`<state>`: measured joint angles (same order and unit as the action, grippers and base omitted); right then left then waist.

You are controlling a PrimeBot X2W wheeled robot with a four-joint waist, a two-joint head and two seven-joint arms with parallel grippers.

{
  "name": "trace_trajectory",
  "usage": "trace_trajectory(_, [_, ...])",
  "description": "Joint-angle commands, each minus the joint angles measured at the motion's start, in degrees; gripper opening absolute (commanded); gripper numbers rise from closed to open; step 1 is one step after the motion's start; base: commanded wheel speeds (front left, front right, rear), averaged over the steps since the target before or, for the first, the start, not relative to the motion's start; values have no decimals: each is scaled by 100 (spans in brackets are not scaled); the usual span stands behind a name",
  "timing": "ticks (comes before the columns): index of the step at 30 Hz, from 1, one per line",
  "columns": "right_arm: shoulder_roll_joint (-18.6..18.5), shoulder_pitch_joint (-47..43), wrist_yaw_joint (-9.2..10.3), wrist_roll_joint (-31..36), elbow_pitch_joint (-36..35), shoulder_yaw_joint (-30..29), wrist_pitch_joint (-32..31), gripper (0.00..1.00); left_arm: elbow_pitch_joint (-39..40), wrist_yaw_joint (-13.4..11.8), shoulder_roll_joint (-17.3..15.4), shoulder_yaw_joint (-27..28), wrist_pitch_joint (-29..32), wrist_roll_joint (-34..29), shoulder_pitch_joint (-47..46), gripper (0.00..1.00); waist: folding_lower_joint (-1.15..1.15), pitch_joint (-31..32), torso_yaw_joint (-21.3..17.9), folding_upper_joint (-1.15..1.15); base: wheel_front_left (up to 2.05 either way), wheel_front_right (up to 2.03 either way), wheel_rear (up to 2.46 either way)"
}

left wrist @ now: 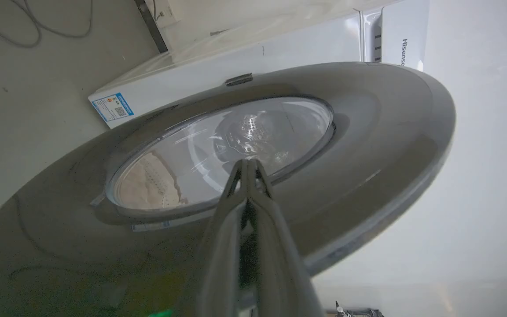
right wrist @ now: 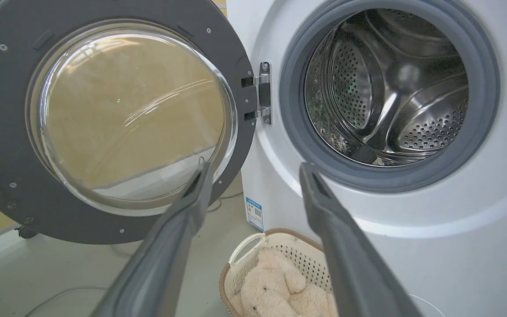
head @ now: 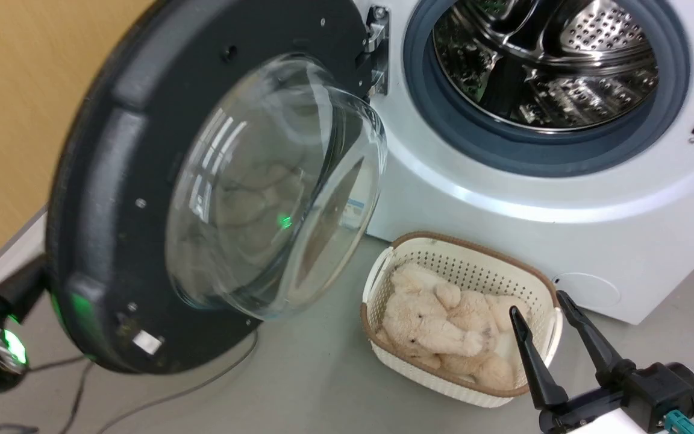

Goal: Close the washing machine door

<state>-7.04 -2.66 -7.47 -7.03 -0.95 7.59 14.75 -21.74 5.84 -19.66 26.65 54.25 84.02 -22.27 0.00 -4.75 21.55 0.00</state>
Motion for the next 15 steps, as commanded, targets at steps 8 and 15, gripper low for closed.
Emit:
trace_trajectory(8, [103, -39, -2, 13, 39, -129, 25, 100, 1117, -343, 494, -426, 715, 208, 841, 0, 0, 188, -204, 0, 0, 0, 0])
trace_trajectory(15, [128, -60, -2, 48, 44, -216, 25, 100, 2236, -622, 1095, -942, 1009, 224, 1556, 0, 0, 196, -568, 0, 0, 0, 0])
